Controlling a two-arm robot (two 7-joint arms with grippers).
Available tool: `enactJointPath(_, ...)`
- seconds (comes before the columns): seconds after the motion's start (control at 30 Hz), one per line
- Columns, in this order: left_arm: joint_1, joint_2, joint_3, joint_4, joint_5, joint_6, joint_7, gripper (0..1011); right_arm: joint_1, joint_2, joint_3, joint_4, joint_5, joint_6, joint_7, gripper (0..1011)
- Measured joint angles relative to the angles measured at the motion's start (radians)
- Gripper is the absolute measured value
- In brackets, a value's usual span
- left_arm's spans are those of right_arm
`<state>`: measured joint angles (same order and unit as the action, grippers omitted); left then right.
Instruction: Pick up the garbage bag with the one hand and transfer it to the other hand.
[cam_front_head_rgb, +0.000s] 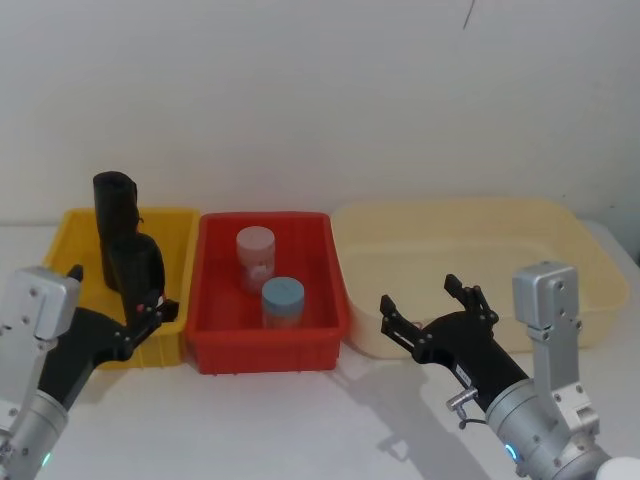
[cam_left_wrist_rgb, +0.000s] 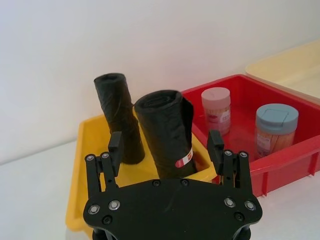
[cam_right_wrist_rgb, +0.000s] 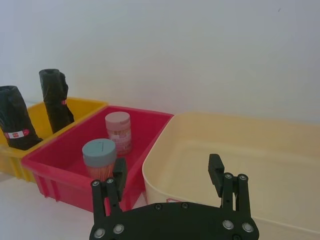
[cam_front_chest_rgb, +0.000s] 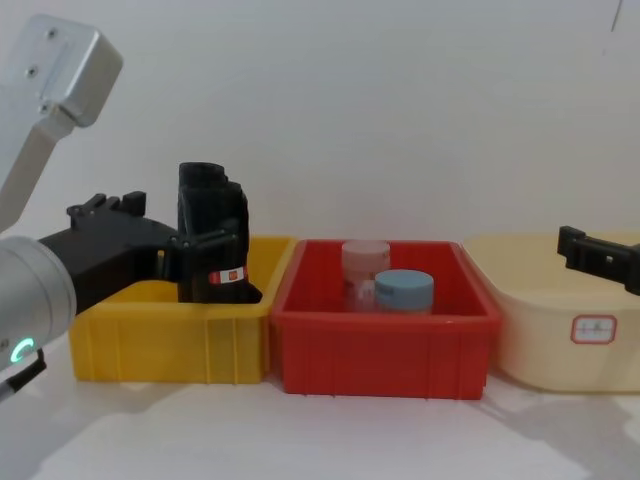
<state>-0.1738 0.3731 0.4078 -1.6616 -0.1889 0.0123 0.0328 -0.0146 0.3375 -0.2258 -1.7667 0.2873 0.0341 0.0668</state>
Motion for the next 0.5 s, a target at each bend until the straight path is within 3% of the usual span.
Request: enactJointPath(0.5, -0.04, -0.04, -0.022, 0.104, -0.051, -0.043, -0.059, 1001, 0.0, 0.0, 0.0, 0.0, 0.0, 0.0, 0.0, 1001)
